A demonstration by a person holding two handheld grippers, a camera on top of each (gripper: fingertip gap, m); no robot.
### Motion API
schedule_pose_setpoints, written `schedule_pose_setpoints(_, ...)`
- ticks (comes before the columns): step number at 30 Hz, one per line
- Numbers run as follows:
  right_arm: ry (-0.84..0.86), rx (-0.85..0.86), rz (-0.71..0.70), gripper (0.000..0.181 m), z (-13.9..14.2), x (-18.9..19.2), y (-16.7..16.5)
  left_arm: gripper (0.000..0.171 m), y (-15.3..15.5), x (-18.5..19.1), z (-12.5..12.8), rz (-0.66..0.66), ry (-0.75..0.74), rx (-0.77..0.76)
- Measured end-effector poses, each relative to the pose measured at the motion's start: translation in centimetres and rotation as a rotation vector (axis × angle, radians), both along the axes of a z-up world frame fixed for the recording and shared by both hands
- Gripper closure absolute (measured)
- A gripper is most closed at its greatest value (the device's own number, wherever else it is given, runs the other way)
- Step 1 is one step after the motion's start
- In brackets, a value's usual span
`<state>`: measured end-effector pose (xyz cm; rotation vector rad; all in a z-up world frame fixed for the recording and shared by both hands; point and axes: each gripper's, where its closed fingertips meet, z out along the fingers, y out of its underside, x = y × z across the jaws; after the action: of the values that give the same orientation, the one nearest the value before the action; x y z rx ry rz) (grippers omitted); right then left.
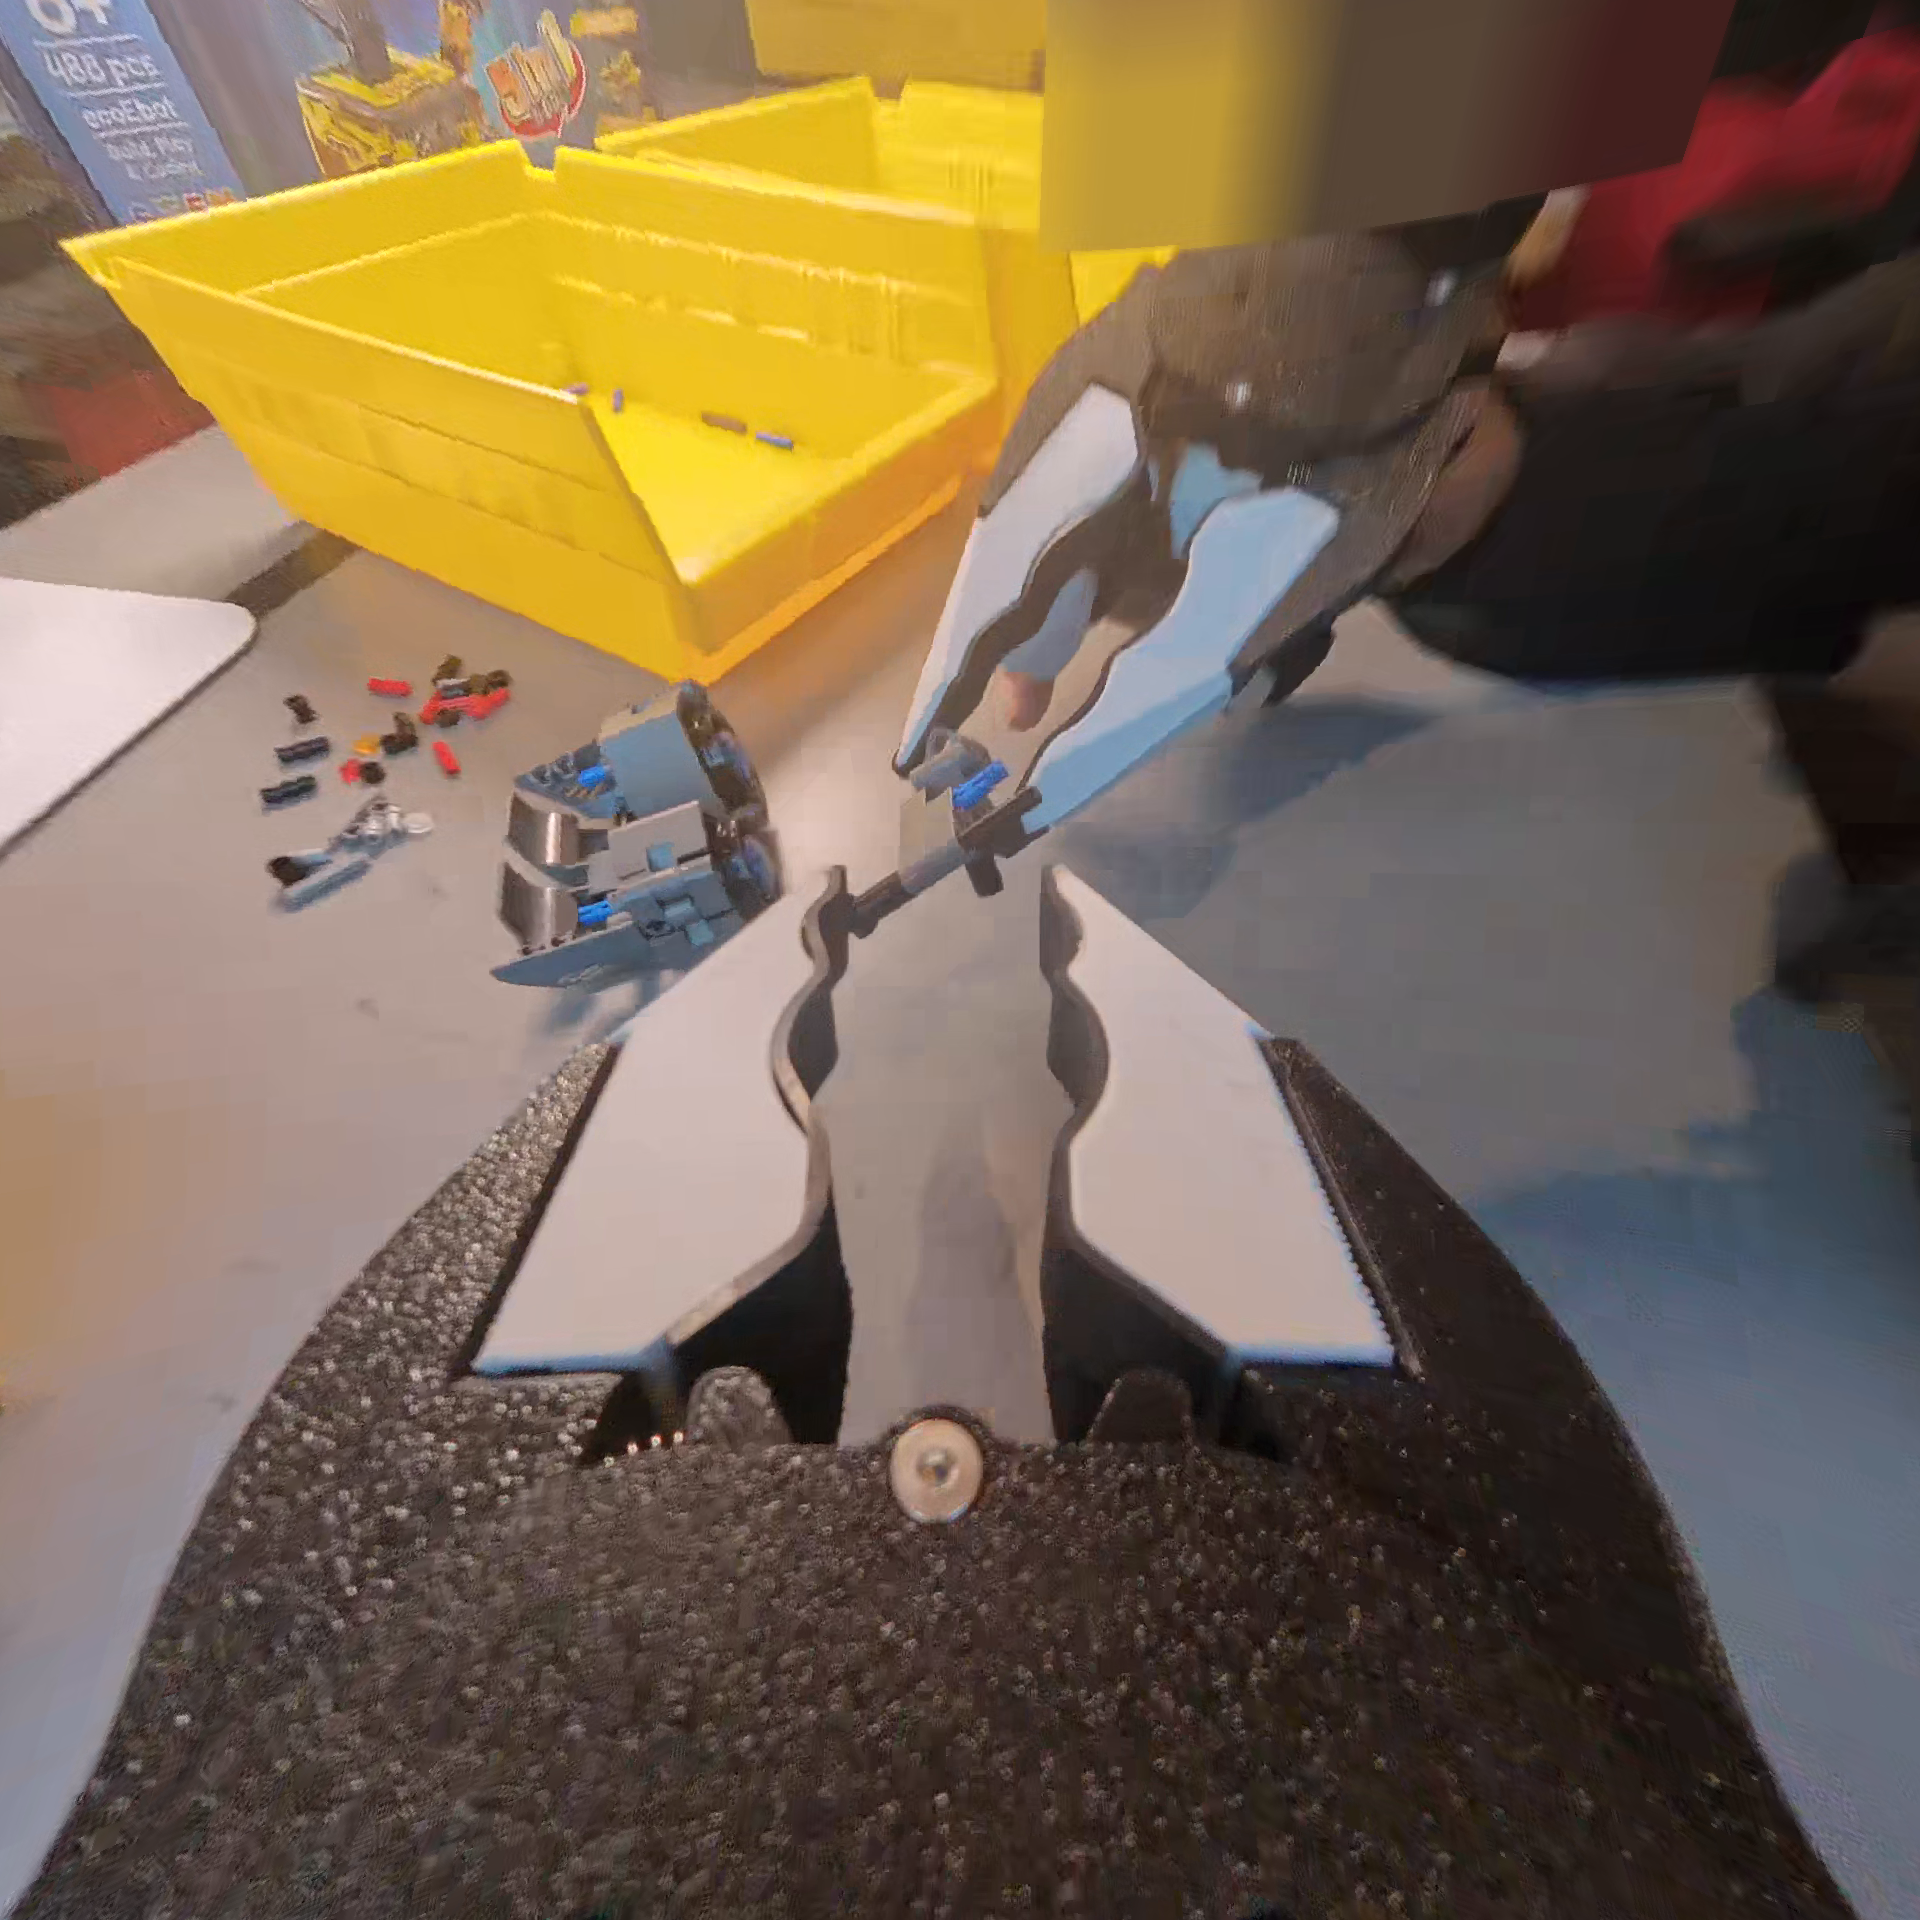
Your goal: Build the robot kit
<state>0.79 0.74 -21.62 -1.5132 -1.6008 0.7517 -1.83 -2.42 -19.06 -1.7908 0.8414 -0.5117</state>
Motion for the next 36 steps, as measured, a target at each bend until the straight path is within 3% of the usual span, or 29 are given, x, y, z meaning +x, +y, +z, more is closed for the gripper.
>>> schedule_pose_setpoints(3, -0.06, -0.075, -0.019, 0.154, -1.1, 0.1, -0.3, 0.139, 0.7, -0.2, -2.3, 0.039, 0.384, 0.192)
schedule_pose_setpoints(5, -0.068, -0.102, -0.019, 0.154, -1.3, 0.0, -0.6, 0.143, 0.5, 0.5, -3.3, 0.009, 0.504, 0.245)
schedule_pose_setpoints(9, -0.093, -0.108, 0.009, 0.154, -1.6, 0.1, -1.2, 0.164, 0.6, 0.8, -3.7, 0.02, 0.471, 0.207)
schedule_pose_setpoints(18, -0.086, -0.15, 0.028, 0.153, -1.8, -0.1, -1.6, 0.165, 0.1, 0.7, -4.6, -0.001, 0.363, 0.04)
schedule_pose_setpoints(30, -0.086, -0.131, 0.016, 0.155, -2.2, 0.2, -0.9, 0.165, 0.7, -0.9, -4.9, 0.076, 0.367, 0.0)
schedule_pose_setpoints(36, 0.007, -0.145, 0.021, 0.155, -1.2, 0.6, -0.5, 0.165, 0.3, -1.4, -5.0, 0.078, 0.378, -0.025)
